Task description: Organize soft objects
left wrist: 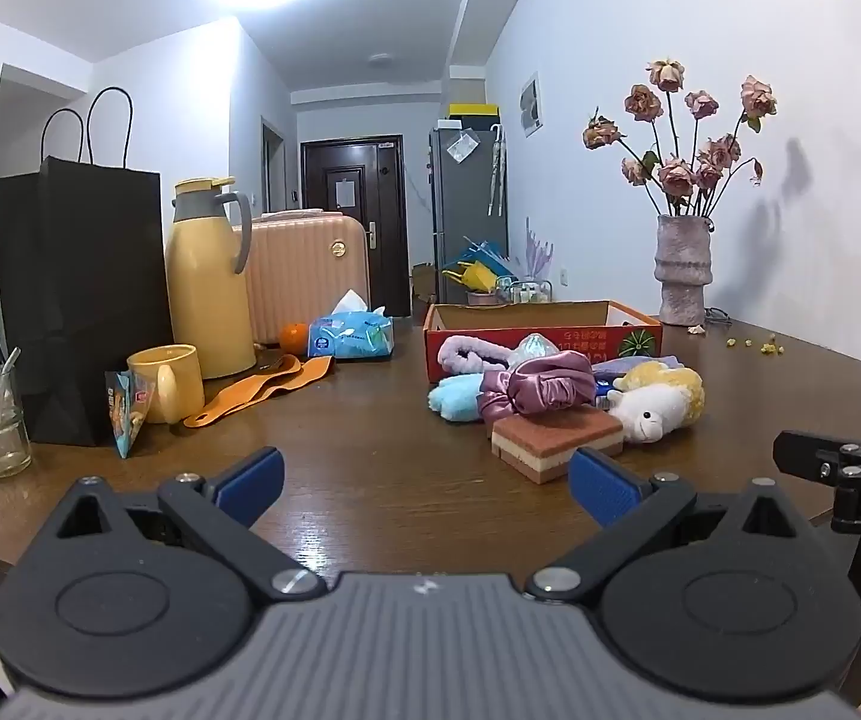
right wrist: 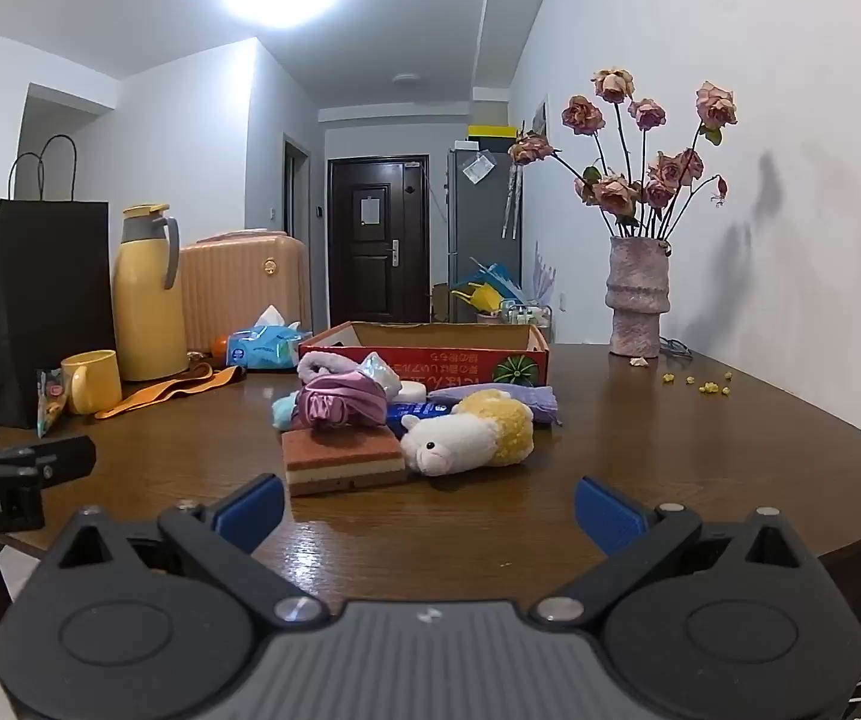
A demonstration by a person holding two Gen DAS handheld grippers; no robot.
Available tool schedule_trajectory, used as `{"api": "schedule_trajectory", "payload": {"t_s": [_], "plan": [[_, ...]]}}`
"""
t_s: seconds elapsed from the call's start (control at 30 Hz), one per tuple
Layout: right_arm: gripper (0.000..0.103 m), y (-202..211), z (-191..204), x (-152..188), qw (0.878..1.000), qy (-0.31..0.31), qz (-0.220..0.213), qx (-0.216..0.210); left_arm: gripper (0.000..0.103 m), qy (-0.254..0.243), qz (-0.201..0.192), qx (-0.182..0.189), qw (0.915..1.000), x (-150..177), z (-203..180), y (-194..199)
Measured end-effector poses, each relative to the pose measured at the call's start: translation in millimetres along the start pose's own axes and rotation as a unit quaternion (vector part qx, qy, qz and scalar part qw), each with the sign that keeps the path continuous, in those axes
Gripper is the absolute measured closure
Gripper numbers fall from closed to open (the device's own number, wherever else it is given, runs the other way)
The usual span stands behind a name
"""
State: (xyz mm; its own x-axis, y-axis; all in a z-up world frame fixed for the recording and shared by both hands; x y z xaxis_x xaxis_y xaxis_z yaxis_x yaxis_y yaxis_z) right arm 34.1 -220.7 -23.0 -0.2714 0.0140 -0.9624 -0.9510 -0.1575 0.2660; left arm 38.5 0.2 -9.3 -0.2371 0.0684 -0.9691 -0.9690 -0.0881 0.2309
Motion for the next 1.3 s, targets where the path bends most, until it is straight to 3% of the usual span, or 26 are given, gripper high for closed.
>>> {"api": "schedule_trajectory", "payload": {"t_s": [1.3], "plan": [[0.0, -3.8, 2.9, 3.7, 1.0, -0.001, 0.003, -0.004, 0.0, 0.015, 0.001, -0.006, 0.9999, -3.8, 9.9, -0.6]]}}
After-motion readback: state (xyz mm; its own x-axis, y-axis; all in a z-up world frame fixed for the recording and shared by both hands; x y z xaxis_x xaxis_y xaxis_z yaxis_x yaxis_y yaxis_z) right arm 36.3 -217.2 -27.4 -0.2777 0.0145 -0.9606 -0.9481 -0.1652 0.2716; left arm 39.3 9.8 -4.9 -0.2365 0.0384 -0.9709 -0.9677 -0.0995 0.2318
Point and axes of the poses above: each gripper's, at about its wrist camera, not at the fingertips, and y roughly against the way its jaws point, z to its left, x to its underside, the point moved 4 cm from there along -y, roughly the way its jaws point, and after that the axes turned 5 degrees about -x, right-handed, at the moved point
